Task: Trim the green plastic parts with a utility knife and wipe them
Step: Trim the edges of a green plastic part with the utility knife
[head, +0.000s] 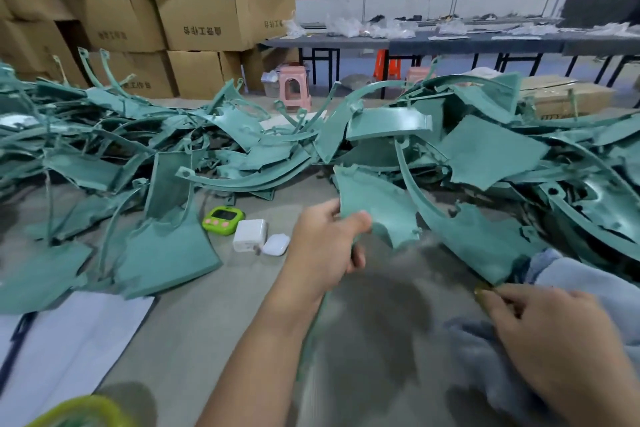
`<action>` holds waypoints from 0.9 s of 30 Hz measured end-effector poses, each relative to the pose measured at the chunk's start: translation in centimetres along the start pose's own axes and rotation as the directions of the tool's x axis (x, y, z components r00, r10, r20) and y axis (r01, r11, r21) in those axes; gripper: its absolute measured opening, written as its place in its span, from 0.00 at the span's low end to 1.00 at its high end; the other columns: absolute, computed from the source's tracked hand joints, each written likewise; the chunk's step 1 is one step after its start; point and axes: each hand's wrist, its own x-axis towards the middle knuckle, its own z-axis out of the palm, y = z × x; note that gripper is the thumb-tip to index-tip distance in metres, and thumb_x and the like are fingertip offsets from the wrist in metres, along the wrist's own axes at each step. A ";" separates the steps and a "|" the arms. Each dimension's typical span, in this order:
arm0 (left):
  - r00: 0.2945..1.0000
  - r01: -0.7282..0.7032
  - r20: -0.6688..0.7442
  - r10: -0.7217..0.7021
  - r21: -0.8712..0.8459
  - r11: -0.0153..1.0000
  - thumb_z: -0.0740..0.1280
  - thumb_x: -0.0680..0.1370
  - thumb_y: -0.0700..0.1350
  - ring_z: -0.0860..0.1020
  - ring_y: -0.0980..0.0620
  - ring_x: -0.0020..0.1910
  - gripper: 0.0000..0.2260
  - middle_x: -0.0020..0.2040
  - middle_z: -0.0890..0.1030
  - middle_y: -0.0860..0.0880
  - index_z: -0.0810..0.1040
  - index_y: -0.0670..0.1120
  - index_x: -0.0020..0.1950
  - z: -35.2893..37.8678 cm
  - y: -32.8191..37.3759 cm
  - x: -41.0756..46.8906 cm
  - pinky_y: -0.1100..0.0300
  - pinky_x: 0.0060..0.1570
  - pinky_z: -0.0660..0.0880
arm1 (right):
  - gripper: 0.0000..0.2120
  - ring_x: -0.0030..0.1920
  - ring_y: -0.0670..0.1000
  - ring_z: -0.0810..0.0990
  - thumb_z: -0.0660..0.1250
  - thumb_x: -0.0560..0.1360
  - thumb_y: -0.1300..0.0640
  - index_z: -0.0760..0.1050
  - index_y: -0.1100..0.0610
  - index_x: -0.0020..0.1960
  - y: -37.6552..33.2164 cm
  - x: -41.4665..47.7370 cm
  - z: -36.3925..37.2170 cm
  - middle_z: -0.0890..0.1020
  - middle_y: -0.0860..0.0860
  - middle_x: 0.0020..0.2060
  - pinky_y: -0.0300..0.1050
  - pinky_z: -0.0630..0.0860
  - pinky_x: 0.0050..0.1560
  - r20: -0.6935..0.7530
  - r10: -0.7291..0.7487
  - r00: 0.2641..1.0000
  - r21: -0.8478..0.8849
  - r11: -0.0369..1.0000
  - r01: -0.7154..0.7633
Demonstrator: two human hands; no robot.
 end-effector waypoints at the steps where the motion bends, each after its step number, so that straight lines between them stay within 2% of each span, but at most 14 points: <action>1: 0.998 -0.061 0.016 0.060 0.064 0.996 0.68 0.77 0.42 0.75 0.52 0.24 0.05 0.35 0.84 0.50 0.84 0.50 0.46 -0.1 0.7 -0.4 0.65 0.22 0.66 | 0.18 0.35 0.48 0.78 0.58 0.80 0.39 0.79 0.42 0.39 0.9 0.3 -0.1 0.82 0.43 0.32 0.42 0.69 0.36 0.064 0.059 0.996 -0.016 0.998 -0.058; 4: 0.968 -0.245 0.048 0.246 0.373 0.895 0.65 0.77 0.46 0.79 0.54 0.29 0.05 0.33 0.82 0.55 0.80 0.53 0.50 0.1 1.4 -1.5 0.61 0.27 0.72 | 0.18 0.46 0.45 0.81 0.53 0.84 0.38 0.78 0.43 0.49 3.5 1.4 -0.2 0.82 0.43 0.44 0.36 0.77 0.45 0.317 0.145 0.937 -0.120 0.986 -0.112; 6: 0.920 -0.309 0.035 0.391 0.678 0.667 0.64 0.78 0.51 0.78 0.49 0.34 0.05 0.34 0.80 0.53 0.76 0.53 0.51 0.3 0.9 -1.9 0.54 0.32 0.73 | 0.25 0.42 0.47 0.82 0.52 0.81 0.33 0.80 0.46 0.42 4.6 1.3 0.8 0.83 0.45 0.38 0.43 0.79 0.48 0.321 0.186 0.929 -0.156 0.977 -0.142; 8: 0.846 -0.279 0.001 0.532 0.853 0.442 0.66 0.78 0.51 0.74 0.44 0.31 0.06 0.29 0.75 0.51 0.75 0.54 0.53 0.8 0.6 -2.3 0.55 0.26 0.62 | 0.30 0.40 0.49 0.81 0.48 0.74 0.24 0.76 0.43 0.34 3.9 0.8 1.1 0.81 0.43 0.33 0.50 0.78 0.48 0.125 0.077 0.989 -0.149 0.987 -0.058; 9: 0.815 -0.223 -0.015 0.580 0.915 0.337 0.71 0.76 0.51 0.73 0.44 0.28 0.10 0.27 0.73 0.52 0.78 0.53 0.56 1.3 0.7 -2.5 0.58 0.25 0.55 | 0.23 0.41 0.50 0.81 0.58 0.74 0.28 0.78 0.42 0.33 3.0 0.6 1.3 0.82 0.42 0.36 0.53 0.77 0.49 -0.024 -0.015 1.000 -0.043 0.999 0.014; 10: 0.797 -0.178 -0.031 0.604 0.943 0.282 0.76 0.72 0.50 0.74 0.45 0.25 0.16 0.26 0.74 0.52 0.81 0.51 0.58 1.8 0.6 -2.8 0.60 0.25 0.52 | 0.15 0.44 0.51 0.80 0.69 0.74 0.38 0.81 0.44 0.34 1.6 0.3 1.0 0.83 0.43 0.41 0.53 0.76 0.51 -0.124 -0.082 0.989 0.110 0.989 0.096; 11: 0.761 -0.145 -0.072 0.644 0.950 0.277 0.81 0.67 0.48 0.75 0.47 0.24 0.21 0.25 0.75 0.53 0.83 0.48 0.59 2.5 0.2 -3.0 0.61 0.26 0.53 | 0.09 0.48 0.50 0.79 0.75 0.74 0.48 0.82 0.46 0.35 0.5 0.1 1.0 0.83 0.43 0.46 0.51 0.74 0.54 -0.118 -0.104 0.988 0.197 0.972 0.126; 12: 0.705 -0.135 -0.135 0.696 0.938 0.319 0.83 0.63 0.45 0.76 0.48 0.25 0.24 0.27 0.77 0.52 0.85 0.46 0.58 3.1 -0.7 -3.1 0.61 0.26 0.58 | 0.08 0.50 0.48 0.77 0.75 0.74 0.51 0.82 0.47 0.37 -0.1 0.2 0.9 0.82 0.41 0.48 0.49 0.73 0.54 -0.043 -0.120 0.992 0.234 0.964 0.127; 15: 0.527 -0.298 -0.267 0.807 0.831 0.470 0.78 0.69 0.34 0.81 0.47 0.36 0.21 0.38 0.83 0.49 0.85 0.43 0.61 4.2 -4.0 -3.5 0.60 0.37 0.72 | 0.11 0.42 0.50 0.77 0.66 0.78 0.45 0.75 0.46 0.39 0.1 -0.2 1.3 0.81 0.44 0.35 0.48 0.76 0.44 0.148 -0.001 0.989 0.118 0.993 -0.016; 17: 0.501 -0.410 -0.274 0.821 0.760 0.504 0.72 0.75 0.32 0.83 0.46 0.44 0.18 0.46 0.85 0.49 0.84 0.43 0.63 4.2 -5.2 -3.5 0.56 0.48 0.80 | 0.13 0.38 0.50 0.78 0.62 0.80 0.43 0.75 0.46 0.39 1.2 0.2 0.8 0.81 0.46 0.33 0.49 0.78 0.41 0.229 0.138 0.964 0.050 0.987 -0.153; 20: 0.523 -0.452 -0.308 0.795 0.690 0.565 0.68 0.78 0.31 0.84 0.45 0.52 0.16 0.53 0.86 0.48 0.84 0.43 0.62 3.5 -5.4 -3.4 0.49 0.61 0.78 | 0.21 0.37 0.49 0.80 0.60 0.80 0.37 0.78 0.48 0.38 1.7 0.4 0.7 0.82 0.46 0.34 0.47 0.80 0.43 0.368 0.232 0.900 -0.058 0.972 -0.226; 23: 0.525 -0.498 -0.284 0.802 0.662 0.560 0.66 0.78 0.32 0.83 0.47 0.56 0.16 0.55 0.85 0.49 0.84 0.44 0.62 3.4 -5.4 -4.0 0.50 0.70 0.73 | 0.28 0.33 0.46 0.77 0.53 0.78 0.29 0.76 0.48 0.35 0.6 0.2 1.6 0.78 0.44 0.30 0.47 0.73 0.44 0.301 0.248 0.921 -0.079 0.969 -0.235; 25: 0.476 -0.539 -0.269 0.837 0.664 0.519 0.66 0.78 0.32 0.83 0.47 0.57 0.16 0.56 0.85 0.49 0.84 0.44 0.62 3.3 -5.4 -4.5 0.46 0.68 0.74 | 0.32 0.32 0.46 0.73 0.47 0.77 0.26 0.74 0.49 0.36 -0.8 0.3 2.2 0.76 0.45 0.28 0.50 0.65 0.47 0.200 0.262 0.944 -0.096 0.964 -0.248; 27: 0.396 -0.555 -0.238 0.887 0.708 0.437 0.66 0.78 0.32 0.83 0.47 0.58 0.15 0.57 0.86 0.49 0.84 0.43 0.61 3.3 -5.3 -4.7 0.42 0.65 0.75 | 0.32 0.31 0.47 0.70 0.48 0.77 0.26 0.74 0.50 0.35 -1.6 0.5 2.8 0.73 0.46 0.27 0.52 0.62 0.48 0.138 0.272 0.952 -0.128 0.959 -0.255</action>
